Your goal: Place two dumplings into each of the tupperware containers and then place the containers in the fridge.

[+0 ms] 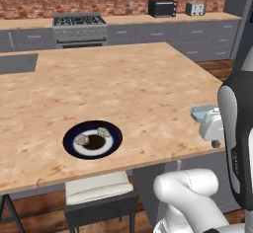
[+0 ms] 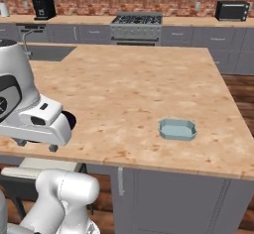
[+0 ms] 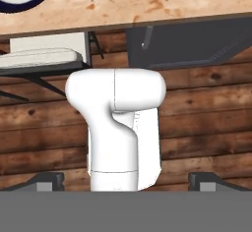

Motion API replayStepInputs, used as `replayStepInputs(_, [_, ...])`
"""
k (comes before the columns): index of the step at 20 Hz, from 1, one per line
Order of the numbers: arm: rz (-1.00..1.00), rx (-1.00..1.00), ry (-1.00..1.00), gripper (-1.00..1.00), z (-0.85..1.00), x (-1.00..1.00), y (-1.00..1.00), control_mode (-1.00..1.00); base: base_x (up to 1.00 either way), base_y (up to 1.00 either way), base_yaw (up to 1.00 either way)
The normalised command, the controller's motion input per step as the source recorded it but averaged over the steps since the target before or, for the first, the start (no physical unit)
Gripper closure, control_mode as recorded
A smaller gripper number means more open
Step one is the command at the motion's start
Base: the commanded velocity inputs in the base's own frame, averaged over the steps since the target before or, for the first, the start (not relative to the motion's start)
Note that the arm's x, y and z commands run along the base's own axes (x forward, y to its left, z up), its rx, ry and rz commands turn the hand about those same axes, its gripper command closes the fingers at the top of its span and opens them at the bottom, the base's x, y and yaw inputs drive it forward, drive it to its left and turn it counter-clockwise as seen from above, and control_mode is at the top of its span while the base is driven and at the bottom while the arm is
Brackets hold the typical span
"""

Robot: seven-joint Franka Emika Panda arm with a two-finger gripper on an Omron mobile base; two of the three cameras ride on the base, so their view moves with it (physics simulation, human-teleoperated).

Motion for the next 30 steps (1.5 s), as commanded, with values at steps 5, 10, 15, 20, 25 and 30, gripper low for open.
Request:
replayStepInputs(5, [0.00,0.00,0.00,-1.00,0.00,0.00,0.00,1.00,0.00,-0.26,0.00])
replayStepInputs(10, [0.00,0.00,0.00,-1.00,0.00,0.00,0.00,1.00,0.41,-0.22,0.00])
replayStepInputs(15, [0.00,0.00,0.00,-1.00,0.00,0.00,0.00,1.00,0.40,-0.44,0.00])
replayStepInputs(20, [0.00,0.00,0.00,-1.00,0.00,0.00,0.00,1.00,-0.15,-0.43,-0.01])
replayStepInputs(25, [0.00,0.00,0.00,-1.00,0.00,0.00,0.00,1.00,0.57,-0.09,0.00])
replayStepInputs(30, [0.00,0.00,0.00,-1.00,0.00,0.00,0.00,1.00,0.76,-0.19,0.00])
